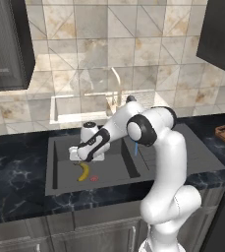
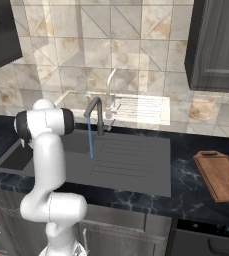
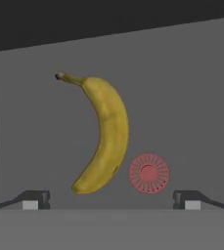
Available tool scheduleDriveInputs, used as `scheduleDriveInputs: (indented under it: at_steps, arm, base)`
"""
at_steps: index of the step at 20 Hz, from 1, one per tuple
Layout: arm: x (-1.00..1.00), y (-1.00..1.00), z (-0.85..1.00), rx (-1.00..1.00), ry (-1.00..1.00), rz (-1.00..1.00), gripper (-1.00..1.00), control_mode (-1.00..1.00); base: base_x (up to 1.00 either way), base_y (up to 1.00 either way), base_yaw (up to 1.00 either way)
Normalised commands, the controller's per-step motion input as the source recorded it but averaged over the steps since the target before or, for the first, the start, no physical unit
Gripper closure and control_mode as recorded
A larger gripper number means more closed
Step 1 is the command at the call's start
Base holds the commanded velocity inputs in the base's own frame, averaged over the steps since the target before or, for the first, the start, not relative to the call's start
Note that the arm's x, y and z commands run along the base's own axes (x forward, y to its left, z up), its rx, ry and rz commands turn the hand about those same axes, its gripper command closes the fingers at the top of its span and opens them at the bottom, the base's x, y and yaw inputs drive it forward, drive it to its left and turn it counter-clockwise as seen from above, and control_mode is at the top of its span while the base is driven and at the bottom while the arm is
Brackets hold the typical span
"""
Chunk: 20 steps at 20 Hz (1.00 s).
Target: Pick the banana from the sink and place it on the cutting board to airdry. Then turn off the sink faucet.
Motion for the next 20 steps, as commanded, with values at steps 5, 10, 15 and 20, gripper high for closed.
scheduleDriveInputs:
  at_steps: [5,10,15,20]
  arm:
    - [0.22,0.04,-0.27,0.00,0.04,-0.05,-1.00,-1.00]
    - [0.20,0.07,-0.25,0.00,0.04,-0.05,-1.00,-1.00]
    - [0.17,0.05,-0.21,0.00,0.03,-0.05,-1.00,-1.00]
    - [0.14,0.01,-0.20,0.00,0.03,-0.04,-1.00,-1.00]
  base:
    - [0.00,0.00,0.00]
    - [0.00,0.00,0.00]
    - [0.00,0.00,0.00]
    - [0.00,0.00,0.00]
